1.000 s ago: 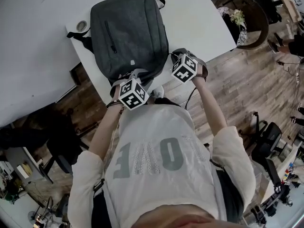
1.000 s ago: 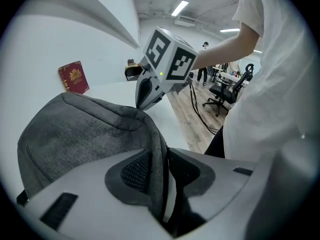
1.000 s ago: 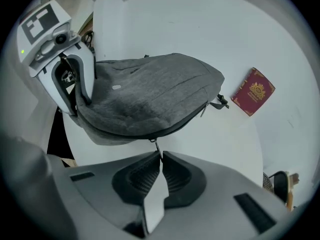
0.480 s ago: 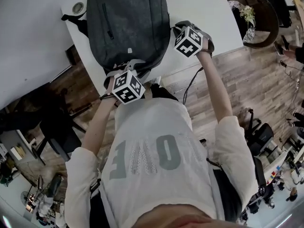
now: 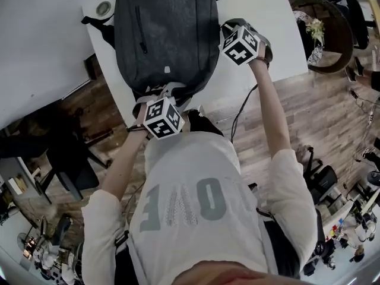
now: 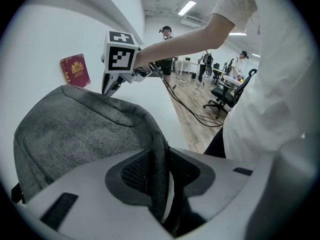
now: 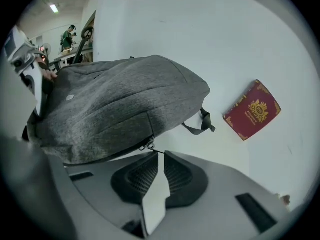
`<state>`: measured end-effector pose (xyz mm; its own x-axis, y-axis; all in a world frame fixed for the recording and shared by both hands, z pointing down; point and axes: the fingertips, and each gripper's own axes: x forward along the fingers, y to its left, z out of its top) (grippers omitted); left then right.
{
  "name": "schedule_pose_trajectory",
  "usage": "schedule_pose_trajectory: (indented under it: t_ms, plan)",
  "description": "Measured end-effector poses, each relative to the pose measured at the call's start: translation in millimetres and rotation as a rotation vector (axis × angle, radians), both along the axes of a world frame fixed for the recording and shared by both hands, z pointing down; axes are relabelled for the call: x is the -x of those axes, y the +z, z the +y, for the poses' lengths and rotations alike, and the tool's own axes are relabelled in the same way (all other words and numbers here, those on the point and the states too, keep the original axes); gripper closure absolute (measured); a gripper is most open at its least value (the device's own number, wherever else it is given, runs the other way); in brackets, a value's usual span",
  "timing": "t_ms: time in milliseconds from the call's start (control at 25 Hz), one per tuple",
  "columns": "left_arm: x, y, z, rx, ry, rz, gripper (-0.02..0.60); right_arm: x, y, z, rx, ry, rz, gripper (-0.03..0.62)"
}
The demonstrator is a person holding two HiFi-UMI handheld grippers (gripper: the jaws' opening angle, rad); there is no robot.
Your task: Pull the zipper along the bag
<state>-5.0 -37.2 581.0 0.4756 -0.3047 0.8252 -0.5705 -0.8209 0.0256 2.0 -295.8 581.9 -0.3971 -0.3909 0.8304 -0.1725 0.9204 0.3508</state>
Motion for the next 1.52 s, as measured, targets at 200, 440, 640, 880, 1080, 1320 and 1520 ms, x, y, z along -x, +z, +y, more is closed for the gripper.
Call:
schedule_pose_trajectory:
  t_ms: [200,440,640,880,1080,1320,1520]
  plan:
    - [1,0,0,0.004,0.006,0.004,0.454,-12,-25,-60,-0.029,0.241,-0.114,0.569]
    - [5,1,-1,0.027,0.002,0.022,0.454,-27,-40,-55,-0.069,0.205,-0.064,0.569]
    - [6,-10,-5,0.011,0.001,0.076,0.454,-40,-39,-33,-0.034,0.236,-0.085,0.569]
    - [27,-83,-59,-0.200,-0.105,0.180,0.422,-46,-118,-34,-0.149,0.274,-0.238,0.569]
    - [60,-202,-111,-0.532,-0.270,0.291,0.466,-40,-205,-7,-0.283,0.294,-0.451,0.569]
    - [72,-288,-104,-0.804,-0.399,0.410,0.532,-38,-294,54,-0.435,0.325,-0.782,0.569]
    - [80,-316,-86,-0.966,-0.500,0.474,0.545,-39,-320,113,-0.464,0.355,-1.021,0.569]
